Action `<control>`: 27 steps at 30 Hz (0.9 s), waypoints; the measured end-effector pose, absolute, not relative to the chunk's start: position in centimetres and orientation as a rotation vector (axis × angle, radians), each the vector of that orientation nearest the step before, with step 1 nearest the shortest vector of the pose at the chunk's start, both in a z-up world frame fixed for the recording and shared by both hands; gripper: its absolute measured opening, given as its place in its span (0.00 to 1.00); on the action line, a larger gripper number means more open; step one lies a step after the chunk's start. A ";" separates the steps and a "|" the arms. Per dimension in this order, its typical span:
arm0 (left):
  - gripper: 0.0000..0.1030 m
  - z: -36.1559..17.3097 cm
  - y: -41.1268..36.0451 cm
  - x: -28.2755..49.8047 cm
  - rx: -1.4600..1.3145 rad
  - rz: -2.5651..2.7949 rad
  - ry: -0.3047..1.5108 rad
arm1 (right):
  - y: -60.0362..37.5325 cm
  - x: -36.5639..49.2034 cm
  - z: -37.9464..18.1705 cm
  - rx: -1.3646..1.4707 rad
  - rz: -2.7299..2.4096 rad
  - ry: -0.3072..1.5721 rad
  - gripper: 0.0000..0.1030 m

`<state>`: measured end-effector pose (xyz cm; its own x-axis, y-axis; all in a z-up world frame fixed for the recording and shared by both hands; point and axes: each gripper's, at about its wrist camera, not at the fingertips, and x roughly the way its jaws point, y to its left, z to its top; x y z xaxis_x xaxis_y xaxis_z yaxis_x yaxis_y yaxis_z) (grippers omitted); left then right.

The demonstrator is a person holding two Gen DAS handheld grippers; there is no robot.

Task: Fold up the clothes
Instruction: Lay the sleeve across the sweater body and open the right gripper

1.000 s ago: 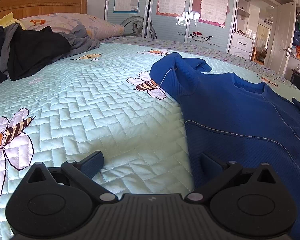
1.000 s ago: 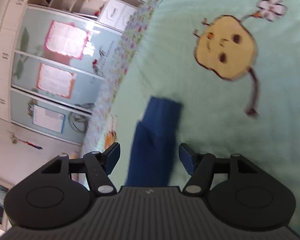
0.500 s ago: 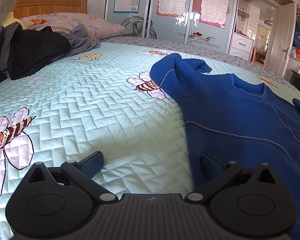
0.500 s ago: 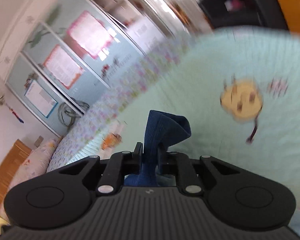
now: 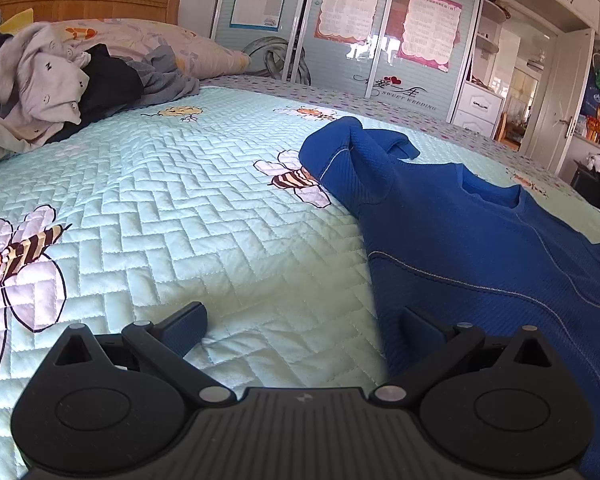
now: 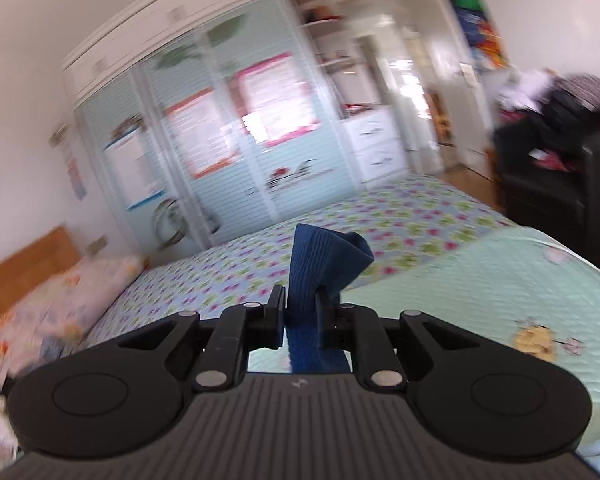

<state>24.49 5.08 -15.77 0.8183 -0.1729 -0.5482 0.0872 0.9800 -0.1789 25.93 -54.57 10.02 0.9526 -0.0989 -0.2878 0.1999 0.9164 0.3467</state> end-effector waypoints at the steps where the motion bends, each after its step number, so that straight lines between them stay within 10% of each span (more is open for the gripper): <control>1: 1.00 -15.8 5.2 24.5 -0.155 -0.141 0.596 | -52.7 26.6 10.0 0.360 -0.132 0.282 0.16; 19: 0.99 -15.9 6.2 24.5 -0.230 -0.168 0.585 | -16.6 32.6 -11.0 -0.110 -0.045 0.560 0.18; 27: 1.00 -15.9 5.7 24.6 -0.197 -0.156 0.596 | -19.4 34.8 -7.3 0.065 -0.101 0.457 0.14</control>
<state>24.61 5.69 -15.90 0.8169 -0.2022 -0.5401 0.0889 0.9695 -0.2286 34.83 -19.36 -7.35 0.8927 -0.0823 -0.4430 0.1116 0.9929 0.0404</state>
